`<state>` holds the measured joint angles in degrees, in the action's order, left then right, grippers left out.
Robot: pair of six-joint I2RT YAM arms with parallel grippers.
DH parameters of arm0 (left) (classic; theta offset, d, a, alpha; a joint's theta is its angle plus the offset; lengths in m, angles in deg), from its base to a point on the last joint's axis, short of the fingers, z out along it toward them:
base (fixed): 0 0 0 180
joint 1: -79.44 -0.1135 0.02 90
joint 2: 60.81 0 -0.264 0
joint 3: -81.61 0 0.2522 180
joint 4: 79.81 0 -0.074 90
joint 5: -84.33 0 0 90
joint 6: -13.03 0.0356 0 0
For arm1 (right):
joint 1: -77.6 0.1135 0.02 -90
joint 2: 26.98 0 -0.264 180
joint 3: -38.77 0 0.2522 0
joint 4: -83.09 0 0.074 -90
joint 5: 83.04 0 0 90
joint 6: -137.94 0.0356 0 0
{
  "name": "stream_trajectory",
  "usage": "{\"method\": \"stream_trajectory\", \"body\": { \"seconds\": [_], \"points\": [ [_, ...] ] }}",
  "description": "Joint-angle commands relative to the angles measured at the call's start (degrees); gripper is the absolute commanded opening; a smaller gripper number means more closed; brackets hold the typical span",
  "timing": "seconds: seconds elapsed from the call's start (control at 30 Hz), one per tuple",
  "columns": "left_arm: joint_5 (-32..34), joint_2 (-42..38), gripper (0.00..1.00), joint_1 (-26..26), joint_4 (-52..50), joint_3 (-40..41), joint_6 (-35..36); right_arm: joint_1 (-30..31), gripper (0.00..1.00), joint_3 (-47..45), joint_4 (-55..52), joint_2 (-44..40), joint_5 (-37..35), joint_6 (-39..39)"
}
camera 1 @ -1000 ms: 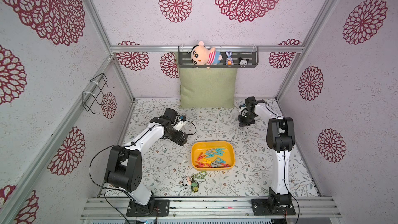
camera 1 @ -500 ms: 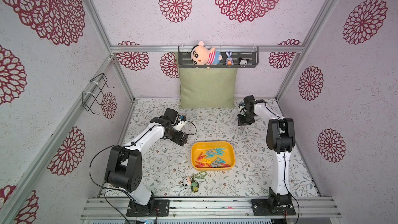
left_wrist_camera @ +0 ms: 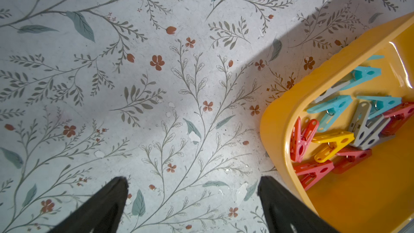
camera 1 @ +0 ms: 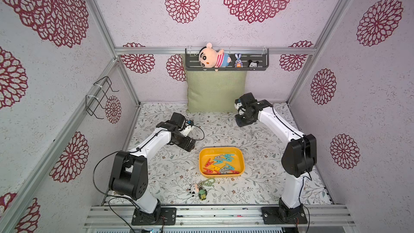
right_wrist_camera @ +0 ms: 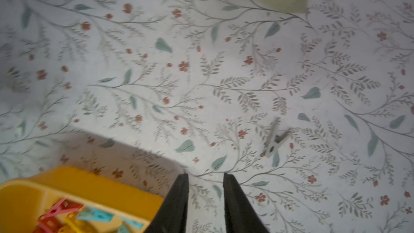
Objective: Take the clothespins out of the storage box
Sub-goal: Pick up the clothespin from the storage box.
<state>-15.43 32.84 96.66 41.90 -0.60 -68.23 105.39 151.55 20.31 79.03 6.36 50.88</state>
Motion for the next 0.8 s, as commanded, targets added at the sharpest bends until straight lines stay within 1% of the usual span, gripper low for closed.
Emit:
{"method": "stream_trajectory", "body": {
  "seconds": [0.0,0.13,0.3,0.43,0.57,0.77],
  "points": [
    [-0.3,-1.4,0.99,0.1,0.7,0.4,-0.3,6.0,0.32,-7.0,2.1,-8.2,2.3,2.4],
    [0.2,-0.9,0.99,-0.3,0.7,0.2,-0.4,13.0,0.32,-15.3,4.6,-13.9,2.1,3.2],
    [0.1,-0.5,0.99,-1.4,0.5,0.2,-0.5,18.9,0.32,-23.8,9.0,-15.0,4.3,3.9],
    [0.3,-0.4,0.99,-1.4,0.4,0.2,-0.5,20.0,0.32,-27.9,9.9,-13.3,3.3,5.3],
    [0.8,-0.5,0.99,-1.7,0.5,0.2,-0.4,20.0,0.31,-31.7,10.7,-13.5,2.1,5.8],
    [0.7,0.0,0.99,-1.9,0.7,0.4,-0.2,20.0,0.31,-34.2,10.3,-11.7,0.2,4.9]
  ]
}}
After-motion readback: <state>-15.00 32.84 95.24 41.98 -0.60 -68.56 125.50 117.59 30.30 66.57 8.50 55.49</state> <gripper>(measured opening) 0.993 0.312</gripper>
